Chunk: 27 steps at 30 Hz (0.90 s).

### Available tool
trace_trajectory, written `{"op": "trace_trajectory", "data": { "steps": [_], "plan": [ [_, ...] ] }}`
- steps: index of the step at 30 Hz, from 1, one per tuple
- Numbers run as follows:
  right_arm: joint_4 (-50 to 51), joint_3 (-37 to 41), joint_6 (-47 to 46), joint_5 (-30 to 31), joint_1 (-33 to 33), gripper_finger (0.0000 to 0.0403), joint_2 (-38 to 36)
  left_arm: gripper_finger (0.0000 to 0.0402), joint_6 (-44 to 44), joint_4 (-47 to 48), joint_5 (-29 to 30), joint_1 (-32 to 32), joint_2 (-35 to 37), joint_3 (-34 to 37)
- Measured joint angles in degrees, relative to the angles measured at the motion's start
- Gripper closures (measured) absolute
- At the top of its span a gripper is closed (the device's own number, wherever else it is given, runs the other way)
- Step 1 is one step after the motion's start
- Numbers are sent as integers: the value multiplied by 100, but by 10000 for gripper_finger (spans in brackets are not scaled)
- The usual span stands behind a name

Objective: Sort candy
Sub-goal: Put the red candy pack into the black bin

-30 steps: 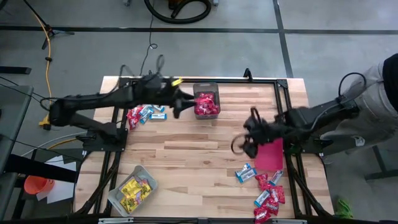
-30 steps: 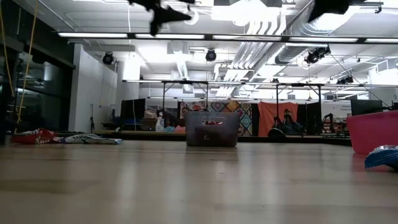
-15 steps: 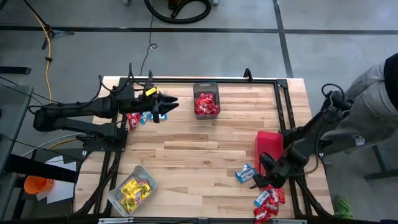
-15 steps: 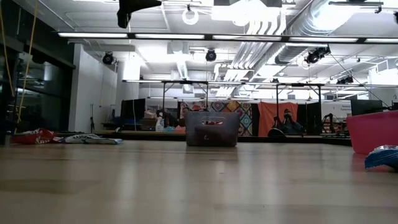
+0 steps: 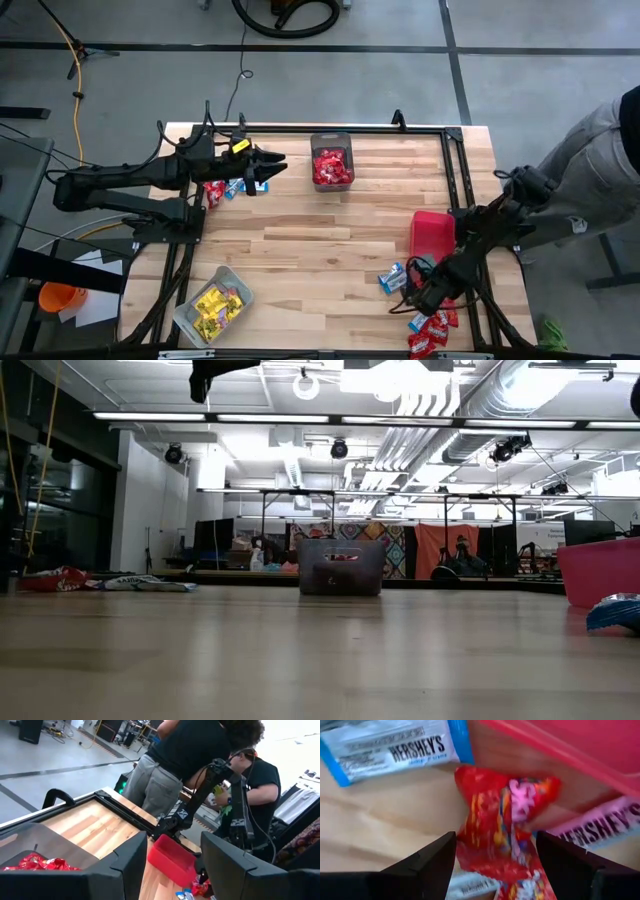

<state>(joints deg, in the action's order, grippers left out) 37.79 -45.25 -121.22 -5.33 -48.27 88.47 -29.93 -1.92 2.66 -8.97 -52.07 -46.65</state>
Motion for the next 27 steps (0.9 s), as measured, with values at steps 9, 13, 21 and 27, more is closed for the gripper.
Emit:
{"op": "trace_trajectory", "data": {
  "steps": [9,13,21,27],
  "plan": [
    [3,-42,222,-112,-4,205,275,227,-49,42,0,0,0,1],
    [251,-386,998,-248,-7,340,198,227,-109,42,-2,0,0,2],
    [1147,-1472,3253,53,45,356,-466,227,-42,22,4,-162,155,0],
    [1118,-1773,5131,1335,714,393,-945,227,-46,-163,2,-314,189,0]
  ]
}}
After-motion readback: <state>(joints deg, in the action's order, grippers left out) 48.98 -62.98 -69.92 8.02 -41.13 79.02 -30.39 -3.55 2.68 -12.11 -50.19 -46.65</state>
